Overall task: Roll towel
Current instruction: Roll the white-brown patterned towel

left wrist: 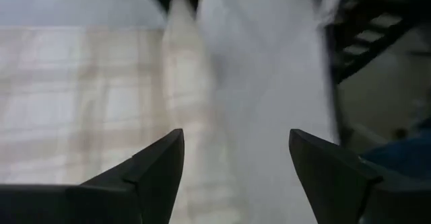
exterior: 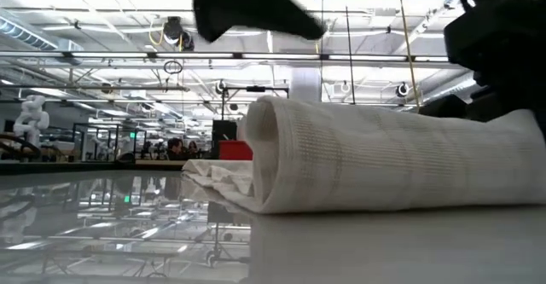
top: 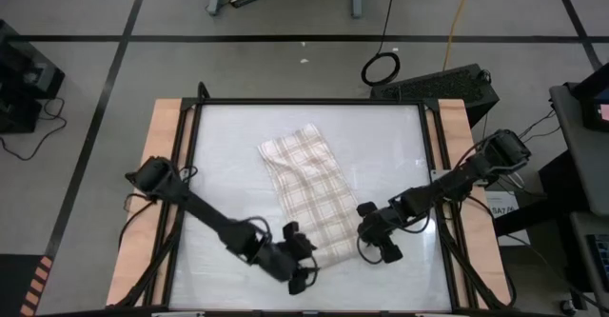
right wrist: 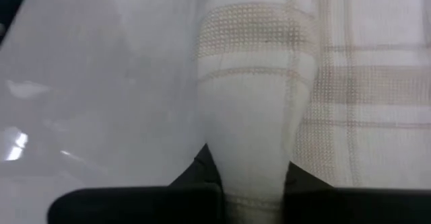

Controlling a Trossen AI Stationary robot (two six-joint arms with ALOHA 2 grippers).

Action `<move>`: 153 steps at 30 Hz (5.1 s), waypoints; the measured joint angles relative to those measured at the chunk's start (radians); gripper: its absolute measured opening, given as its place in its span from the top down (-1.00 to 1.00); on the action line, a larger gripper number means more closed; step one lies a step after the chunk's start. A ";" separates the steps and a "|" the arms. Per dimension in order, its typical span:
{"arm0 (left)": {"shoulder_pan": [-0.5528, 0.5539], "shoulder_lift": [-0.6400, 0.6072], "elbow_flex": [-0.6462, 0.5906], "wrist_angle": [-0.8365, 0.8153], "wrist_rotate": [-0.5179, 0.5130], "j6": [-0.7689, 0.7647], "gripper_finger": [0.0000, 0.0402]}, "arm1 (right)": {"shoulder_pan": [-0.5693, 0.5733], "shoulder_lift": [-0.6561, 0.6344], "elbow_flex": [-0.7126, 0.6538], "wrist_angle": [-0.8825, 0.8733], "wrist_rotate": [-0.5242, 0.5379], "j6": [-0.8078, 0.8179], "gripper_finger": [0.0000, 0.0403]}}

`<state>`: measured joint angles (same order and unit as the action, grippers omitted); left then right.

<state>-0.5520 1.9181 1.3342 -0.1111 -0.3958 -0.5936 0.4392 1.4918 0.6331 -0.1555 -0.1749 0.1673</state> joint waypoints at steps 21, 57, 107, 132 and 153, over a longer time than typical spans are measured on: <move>-0.006 0.135 0.000 0.157 -0.076 -0.026 -0.36 | -0.190 0.045 0.000 0.007 -0.407 0.123 0.89; 0.057 0.220 0.001 0.150 0.044 -0.108 0.76 | -0.249 -0.042 0.000 -0.026 -0.493 0.109 0.19; 0.142 0.211 0.000 0.207 0.284 -0.131 0.70 | 0.161 0.014 0.000 0.021 0.333 0.092 -0.24; -0.006 0.057 -0.002 0.080 -0.043 -0.202 -0.38 | 0.045 0.014 0.001 0.016 0.146 0.079 0.18; 0.057 0.123 0.000 0.218 -0.032 -0.106 -0.41 | -0.069 0.016 0.031 0.010 -0.125 0.084 0.64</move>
<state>-0.4946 2.0415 1.3338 0.1066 -0.4282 -0.6994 0.3702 1.5078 0.6643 -0.1452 -0.3001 0.2508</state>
